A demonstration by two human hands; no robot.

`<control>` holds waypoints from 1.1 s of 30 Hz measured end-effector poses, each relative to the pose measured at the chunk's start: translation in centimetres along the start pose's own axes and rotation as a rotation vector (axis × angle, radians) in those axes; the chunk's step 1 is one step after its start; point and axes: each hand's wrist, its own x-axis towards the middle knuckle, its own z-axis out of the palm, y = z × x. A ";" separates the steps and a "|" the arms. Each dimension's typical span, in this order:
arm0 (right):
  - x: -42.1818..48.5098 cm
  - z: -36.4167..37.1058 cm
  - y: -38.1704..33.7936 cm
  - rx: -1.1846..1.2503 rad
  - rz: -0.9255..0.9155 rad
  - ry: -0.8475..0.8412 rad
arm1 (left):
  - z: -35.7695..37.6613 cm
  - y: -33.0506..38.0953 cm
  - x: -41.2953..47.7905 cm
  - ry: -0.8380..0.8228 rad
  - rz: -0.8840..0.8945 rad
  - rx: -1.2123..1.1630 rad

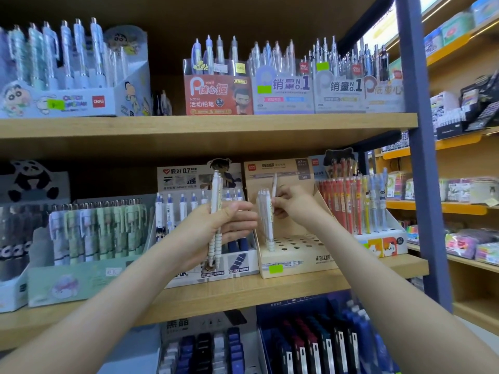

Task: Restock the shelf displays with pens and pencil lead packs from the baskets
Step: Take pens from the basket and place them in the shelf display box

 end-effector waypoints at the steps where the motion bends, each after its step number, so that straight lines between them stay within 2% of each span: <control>1: 0.1 0.0 0.0 -0.002 0.009 0.005 | -0.1 0.0 0.0 0.003 -0.003 0.003; 5: 0.2 0.0 -0.2 -0.062 0.052 0.033 | -0.4 0.0 0.1 0.016 -0.022 -0.009; 11: 0.0 0.4 -0.1 -0.007 0.004 0.046 | -0.5 -0.2 0.2 0.013 -0.022 -0.009; 18: 0.3 0.5 -0.5 -0.113 0.024 0.066 | -0.7 -0.7 0.1 0.024 -0.027 -0.031; 33: -2.0 0.6 0.9 -0.323 0.049 -0.149 | -0.8 -1.8 0.4 0.005 -0.020 -0.045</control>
